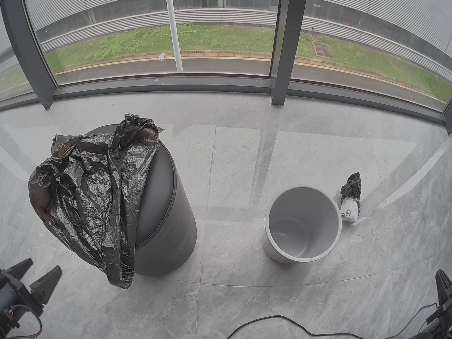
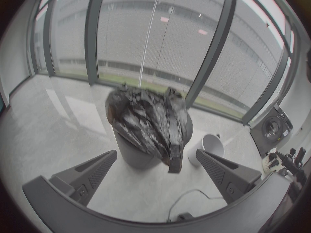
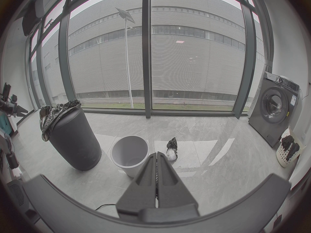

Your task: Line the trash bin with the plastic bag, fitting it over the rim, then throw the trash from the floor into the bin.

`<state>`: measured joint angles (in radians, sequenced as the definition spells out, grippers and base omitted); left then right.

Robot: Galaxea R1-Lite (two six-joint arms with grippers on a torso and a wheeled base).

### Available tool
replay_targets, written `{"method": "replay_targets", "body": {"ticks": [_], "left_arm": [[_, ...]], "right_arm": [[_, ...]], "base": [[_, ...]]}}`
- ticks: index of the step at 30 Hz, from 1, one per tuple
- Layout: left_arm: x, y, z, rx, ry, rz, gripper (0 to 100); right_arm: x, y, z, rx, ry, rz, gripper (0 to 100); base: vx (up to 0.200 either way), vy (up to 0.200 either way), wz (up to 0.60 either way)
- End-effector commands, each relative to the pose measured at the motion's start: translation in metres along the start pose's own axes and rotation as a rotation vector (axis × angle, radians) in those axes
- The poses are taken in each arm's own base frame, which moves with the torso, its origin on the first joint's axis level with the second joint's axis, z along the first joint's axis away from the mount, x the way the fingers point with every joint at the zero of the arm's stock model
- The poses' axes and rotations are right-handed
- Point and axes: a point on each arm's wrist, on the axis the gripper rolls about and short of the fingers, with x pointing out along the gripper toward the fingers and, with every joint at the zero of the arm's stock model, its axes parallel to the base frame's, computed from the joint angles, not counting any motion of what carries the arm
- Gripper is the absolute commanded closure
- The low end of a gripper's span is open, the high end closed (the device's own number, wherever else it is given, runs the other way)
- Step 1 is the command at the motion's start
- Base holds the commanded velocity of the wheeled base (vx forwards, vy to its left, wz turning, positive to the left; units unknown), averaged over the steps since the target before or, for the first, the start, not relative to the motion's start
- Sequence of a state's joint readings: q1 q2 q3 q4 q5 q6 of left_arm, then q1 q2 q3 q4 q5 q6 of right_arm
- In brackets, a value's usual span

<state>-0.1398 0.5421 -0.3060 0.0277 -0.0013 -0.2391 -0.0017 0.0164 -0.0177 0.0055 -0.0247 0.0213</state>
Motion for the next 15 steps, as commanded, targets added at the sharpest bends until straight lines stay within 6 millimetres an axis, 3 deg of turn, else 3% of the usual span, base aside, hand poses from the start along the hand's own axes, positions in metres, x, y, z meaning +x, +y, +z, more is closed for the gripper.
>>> {"method": "replay_targets", "body": {"ticks": [1,7,15], "left_arm": [[0.083,-0.027,-0.001,-0.040,0.573,-0.042,0],[0.093,-0.049,-0.004,0.023,0.604,-0.171,0],[0.119,-0.059,-0.007,0.023,0.664,-0.135,0]], "right_arm": [[0.000,0.000,-0.005,0.000,0.003,-0.001,100],[0.000,0.000,-0.005,0.000,0.003,0.000,100],[0.000,0.000,-0.005,0.002,0.003,0.000,100]], "base": [[0.000,0.000,0.00],[0.000,0.000,0.00],[0.000,0.000,0.00]]}}
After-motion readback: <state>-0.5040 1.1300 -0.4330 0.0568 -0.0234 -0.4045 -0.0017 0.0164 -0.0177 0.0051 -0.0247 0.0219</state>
